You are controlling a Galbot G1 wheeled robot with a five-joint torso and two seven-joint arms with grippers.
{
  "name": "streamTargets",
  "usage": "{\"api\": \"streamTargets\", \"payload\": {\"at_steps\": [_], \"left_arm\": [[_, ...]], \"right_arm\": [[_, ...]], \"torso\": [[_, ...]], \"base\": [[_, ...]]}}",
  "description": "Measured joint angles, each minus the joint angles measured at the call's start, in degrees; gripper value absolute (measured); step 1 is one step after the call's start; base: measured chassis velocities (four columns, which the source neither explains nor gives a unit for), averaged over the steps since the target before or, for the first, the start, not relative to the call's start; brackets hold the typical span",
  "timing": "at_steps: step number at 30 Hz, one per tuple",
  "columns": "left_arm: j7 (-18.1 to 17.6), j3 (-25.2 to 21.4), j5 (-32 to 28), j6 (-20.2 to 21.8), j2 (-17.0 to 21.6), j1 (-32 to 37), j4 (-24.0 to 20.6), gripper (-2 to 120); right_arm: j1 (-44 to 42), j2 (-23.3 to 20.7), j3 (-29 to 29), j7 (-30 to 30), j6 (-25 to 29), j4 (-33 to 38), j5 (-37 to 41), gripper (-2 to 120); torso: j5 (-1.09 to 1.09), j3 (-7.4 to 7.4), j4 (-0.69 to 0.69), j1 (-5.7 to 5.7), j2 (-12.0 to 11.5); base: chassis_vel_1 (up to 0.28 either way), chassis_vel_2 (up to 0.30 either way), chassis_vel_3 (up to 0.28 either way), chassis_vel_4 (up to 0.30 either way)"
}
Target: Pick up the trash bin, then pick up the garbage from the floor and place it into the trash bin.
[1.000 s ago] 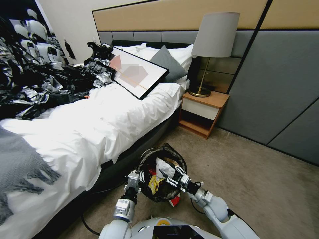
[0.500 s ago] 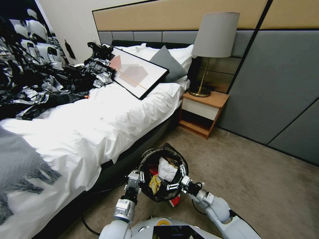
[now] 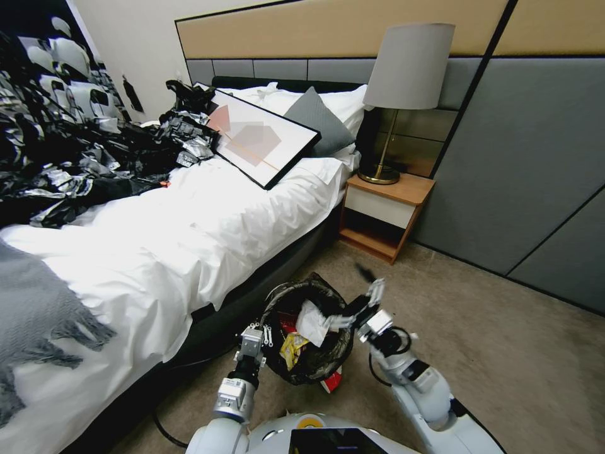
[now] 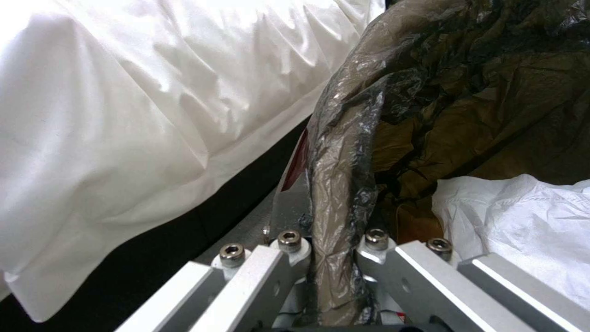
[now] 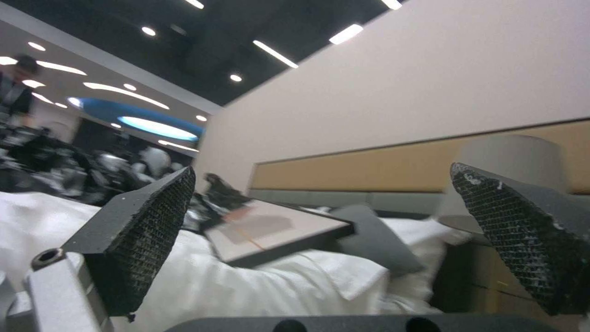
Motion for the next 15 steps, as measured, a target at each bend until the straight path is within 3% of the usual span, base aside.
{"api": "streamTargets", "payload": {"at_steps": [4, 15], "left_arm": [[0.0, -0.4, -0.4, 0.0, 0.0, -0.1, -0.1, 1], [-0.1, -0.9, -0.9, 0.0, -0.1, -0.1, -0.2, 1]], "right_arm": [[-4.7, 1.4, 2.6, 4.0, 1.5, -0.7, -0.8, 100], [-7.8, 4.4, 5.1, 6.5, 5.4, -6.3, -1.9, 100]], "torso": [[0.0, 0.0, -0.02, 0.0, 0.0], [0.0, 0.0, 0.0, 0.0, 0.0]], "base": [[0.0, 0.0, 0.0, 0.0], [0.0, 0.0, 0.0, 0.0]]}}
